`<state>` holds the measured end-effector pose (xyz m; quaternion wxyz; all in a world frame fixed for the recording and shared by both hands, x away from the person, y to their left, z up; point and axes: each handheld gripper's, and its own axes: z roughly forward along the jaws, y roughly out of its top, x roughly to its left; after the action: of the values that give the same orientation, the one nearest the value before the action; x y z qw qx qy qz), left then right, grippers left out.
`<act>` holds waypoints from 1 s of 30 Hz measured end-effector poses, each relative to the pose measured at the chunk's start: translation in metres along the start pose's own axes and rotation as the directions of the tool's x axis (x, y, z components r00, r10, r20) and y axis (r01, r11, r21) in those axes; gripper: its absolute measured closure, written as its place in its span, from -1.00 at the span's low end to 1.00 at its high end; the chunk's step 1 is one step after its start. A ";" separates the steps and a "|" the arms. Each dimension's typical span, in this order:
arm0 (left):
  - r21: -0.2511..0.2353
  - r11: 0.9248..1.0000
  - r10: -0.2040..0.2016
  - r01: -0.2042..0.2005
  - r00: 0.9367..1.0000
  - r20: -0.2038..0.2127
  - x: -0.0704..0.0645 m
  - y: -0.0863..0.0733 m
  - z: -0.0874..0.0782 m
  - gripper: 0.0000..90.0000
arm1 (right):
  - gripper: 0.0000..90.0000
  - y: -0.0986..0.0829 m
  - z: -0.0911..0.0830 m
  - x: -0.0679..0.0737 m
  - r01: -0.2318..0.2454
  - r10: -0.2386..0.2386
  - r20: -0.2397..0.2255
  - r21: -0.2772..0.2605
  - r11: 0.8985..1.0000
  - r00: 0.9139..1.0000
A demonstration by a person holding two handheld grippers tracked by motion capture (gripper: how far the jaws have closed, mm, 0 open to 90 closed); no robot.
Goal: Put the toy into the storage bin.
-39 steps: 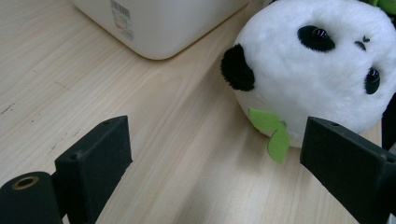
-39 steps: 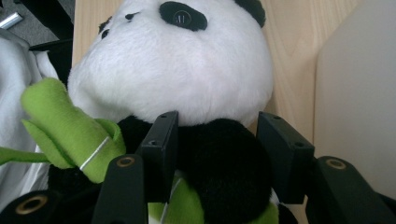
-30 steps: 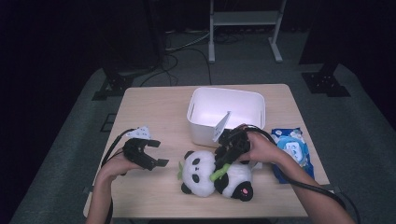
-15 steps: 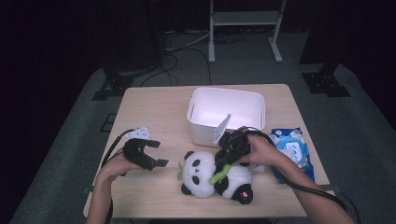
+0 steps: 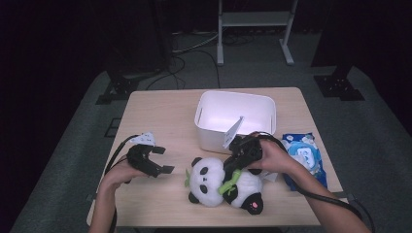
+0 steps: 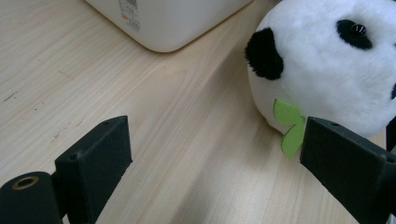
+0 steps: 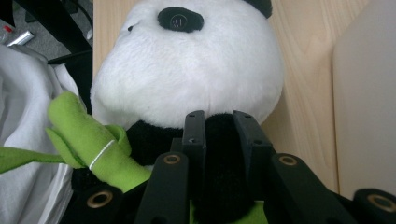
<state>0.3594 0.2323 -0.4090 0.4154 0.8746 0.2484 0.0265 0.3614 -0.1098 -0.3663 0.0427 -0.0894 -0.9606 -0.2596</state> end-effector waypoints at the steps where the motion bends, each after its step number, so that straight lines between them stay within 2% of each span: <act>1: 0.002 1.000 0.000 0.000 1.000 0.000 0.000 0.000 0.000 -0.83 | 0.68 0.000 -0.001 0.001 -0.002 0.002 0.002 -0.003 1.000 1.000; 20: -0.007 1.000 -0.004 0.004 1.000 -0.005 0.000 -0.001 -0.001 -0.83 | 0.71 0.002 -0.011 0.005 0.008 -0.008 0.030 -0.008 1.000 1.000; 23: -0.007 1.000 -0.005 0.005 1.000 -0.005 0.001 -0.001 -0.001 -0.83 | 0.72 0.003 -0.011 0.005 0.012 -0.012 0.039 0.000 1.000 0.999; 25: -0.004 1.000 -0.006 0.006 1.000 -0.003 0.001 -0.001 -0.001 -0.83 | 0.71 0.002 -0.010 0.002 0.000 0.000 0.015 0.009 1.000 1.000; 30: -0.005 1.000 -0.007 0.007 1.000 -0.003 0.001 -0.001 -0.001 -0.83 | 0.61 0.003 -0.008 0.001 0.005 -0.006 0.033 0.032 0.999 0.999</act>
<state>0.3592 0.2339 -0.4096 0.4173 0.8727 0.2522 0.0270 0.3617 -0.1112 -0.3574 0.0274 -0.0906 -0.9655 -0.2427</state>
